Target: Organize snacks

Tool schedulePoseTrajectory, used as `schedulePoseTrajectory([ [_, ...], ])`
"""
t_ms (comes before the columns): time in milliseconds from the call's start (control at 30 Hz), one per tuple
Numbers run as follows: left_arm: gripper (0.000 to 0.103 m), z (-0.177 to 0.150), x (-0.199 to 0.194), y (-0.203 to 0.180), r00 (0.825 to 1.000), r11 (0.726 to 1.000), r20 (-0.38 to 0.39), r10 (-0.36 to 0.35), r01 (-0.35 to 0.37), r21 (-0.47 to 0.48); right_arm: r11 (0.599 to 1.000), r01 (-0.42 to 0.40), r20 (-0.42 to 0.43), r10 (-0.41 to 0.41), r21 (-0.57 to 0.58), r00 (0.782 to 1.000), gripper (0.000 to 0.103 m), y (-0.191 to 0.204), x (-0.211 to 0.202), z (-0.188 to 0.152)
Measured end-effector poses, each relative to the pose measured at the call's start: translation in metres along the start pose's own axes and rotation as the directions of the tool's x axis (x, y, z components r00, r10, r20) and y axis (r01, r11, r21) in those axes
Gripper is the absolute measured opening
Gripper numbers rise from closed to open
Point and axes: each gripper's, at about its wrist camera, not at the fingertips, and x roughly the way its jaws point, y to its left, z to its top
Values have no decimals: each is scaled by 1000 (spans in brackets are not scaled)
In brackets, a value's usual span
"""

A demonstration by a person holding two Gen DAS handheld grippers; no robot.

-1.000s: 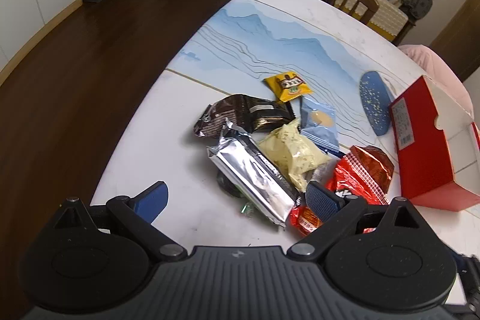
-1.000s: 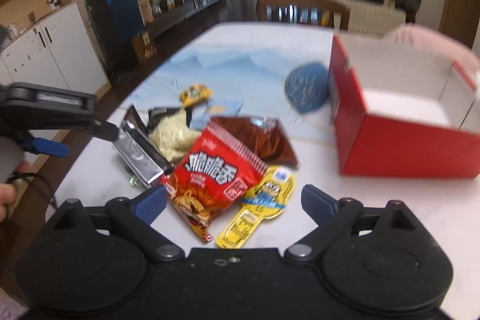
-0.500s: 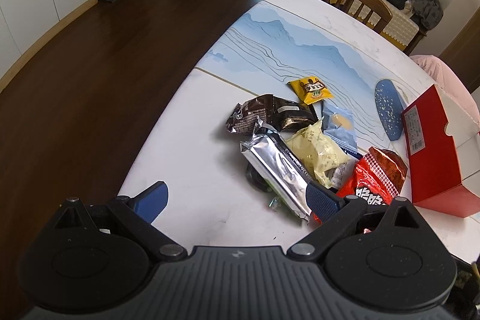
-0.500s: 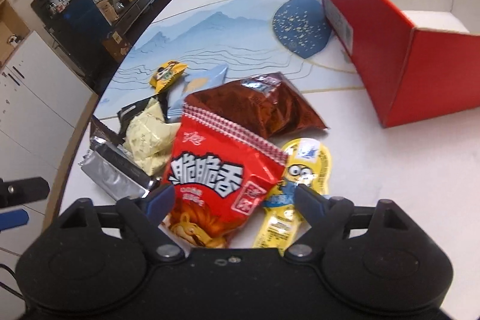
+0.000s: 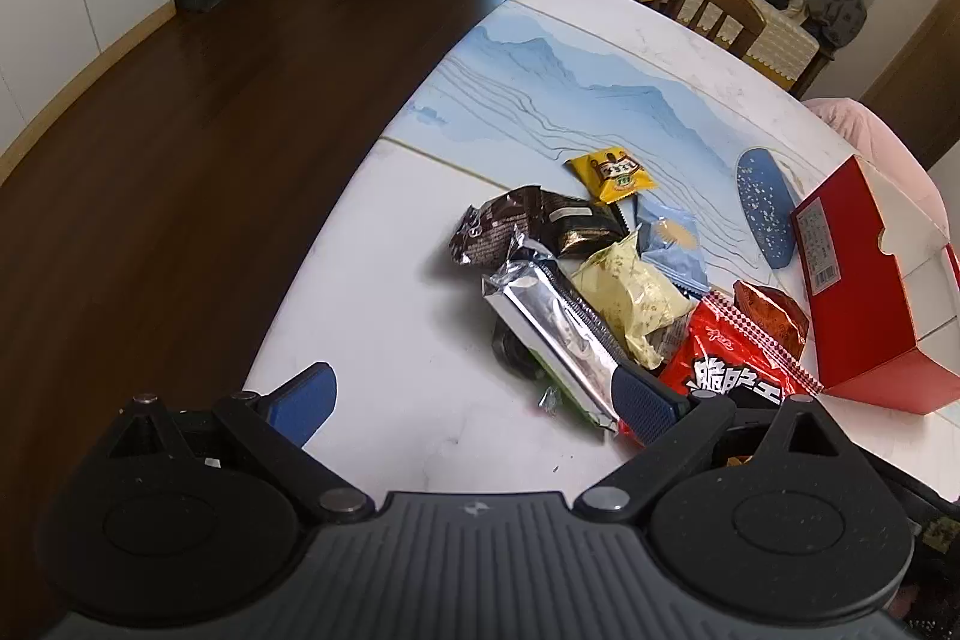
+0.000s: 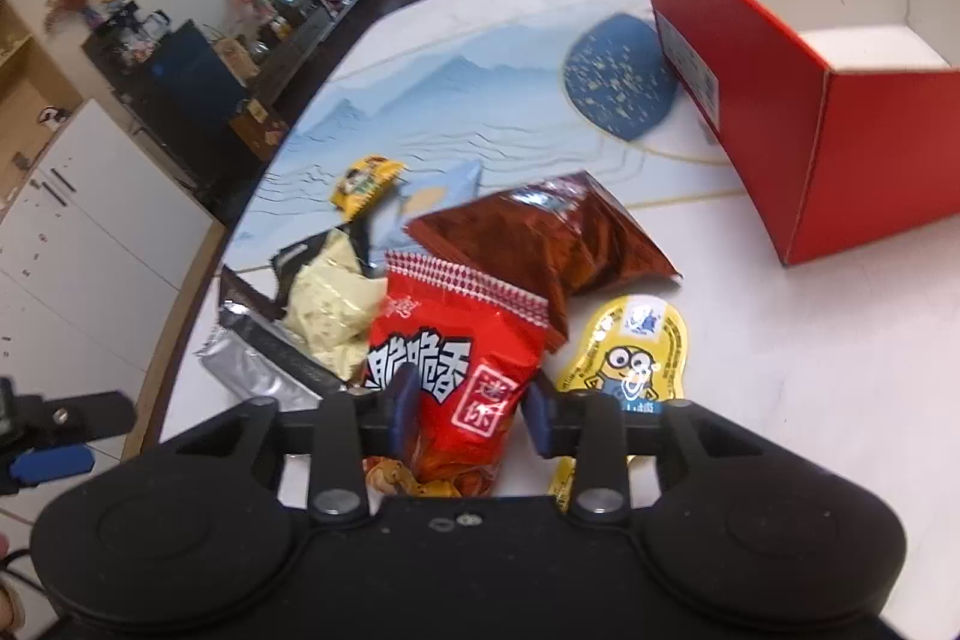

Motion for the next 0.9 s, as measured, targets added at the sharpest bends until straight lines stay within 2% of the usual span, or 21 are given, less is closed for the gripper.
schedulePoseTrajectory([
  [200, 99, 3, -2, -8, 1000, 999, 8, -18, 18, 35, 1000, -22, 26, 23, -22, 999, 21, 0, -18, 3],
  [600, 99, 7, -9, -40, 995, 978, 29, -96, 89, 186, 989, 37, 51, -30, -141, 998, 19, -10, -62, 10],
  [900, 99, 11, -12, -73, 986, 945, -1, -165, 158, 286, 983, 90, 79, -79, -158, 994, 19, -29, -97, 20],
])
